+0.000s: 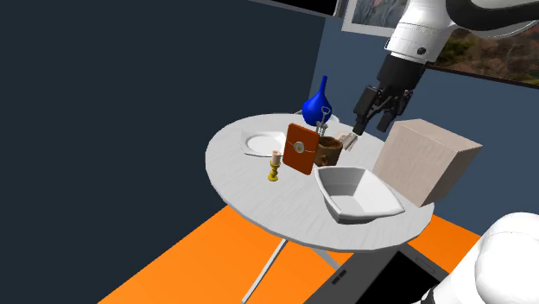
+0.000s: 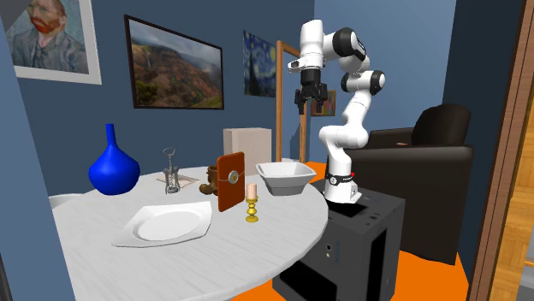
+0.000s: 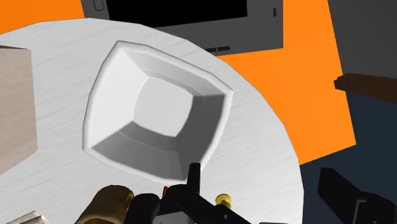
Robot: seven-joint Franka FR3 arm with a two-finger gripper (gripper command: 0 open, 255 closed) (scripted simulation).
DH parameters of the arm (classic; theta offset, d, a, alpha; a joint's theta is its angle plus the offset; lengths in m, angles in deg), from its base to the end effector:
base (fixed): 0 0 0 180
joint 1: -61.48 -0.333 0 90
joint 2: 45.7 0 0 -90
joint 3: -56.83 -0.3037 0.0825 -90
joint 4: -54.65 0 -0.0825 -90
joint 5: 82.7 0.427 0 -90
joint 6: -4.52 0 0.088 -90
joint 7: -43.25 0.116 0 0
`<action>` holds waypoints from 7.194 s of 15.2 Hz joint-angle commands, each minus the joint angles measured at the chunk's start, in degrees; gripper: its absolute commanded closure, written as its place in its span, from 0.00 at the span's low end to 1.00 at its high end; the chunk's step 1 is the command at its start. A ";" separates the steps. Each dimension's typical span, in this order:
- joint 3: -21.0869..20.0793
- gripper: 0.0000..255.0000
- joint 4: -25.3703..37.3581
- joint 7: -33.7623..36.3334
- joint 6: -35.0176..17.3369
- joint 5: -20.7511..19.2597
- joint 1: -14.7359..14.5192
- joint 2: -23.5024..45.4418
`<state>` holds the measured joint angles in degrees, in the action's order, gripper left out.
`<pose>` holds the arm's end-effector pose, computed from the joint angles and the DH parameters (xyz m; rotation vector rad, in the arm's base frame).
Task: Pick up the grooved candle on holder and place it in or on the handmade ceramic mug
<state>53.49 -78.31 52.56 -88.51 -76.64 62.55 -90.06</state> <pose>0.3678 0.0308 0.5915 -3.0604 0.2137 -0.1075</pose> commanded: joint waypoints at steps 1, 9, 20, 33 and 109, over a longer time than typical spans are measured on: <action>0.00 0.00 0.00 0.00 0.00 0.00 0.00 0.00; -1.80 0.00 2.47 1.56 -12.00 -0.53 1.01 15.60; -3.41 0.00 13.70 4.94 -23.05 -3.39 2.21 39.54; -2.95 0.00 29.75 8.28 -28.08 -7.09 1.80 62.23; 4.57 1.00 57.46 -12.84 0.50 -4.68 15.16 61.64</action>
<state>57.56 -21.58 41.22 -88.15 -81.46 76.75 -29.01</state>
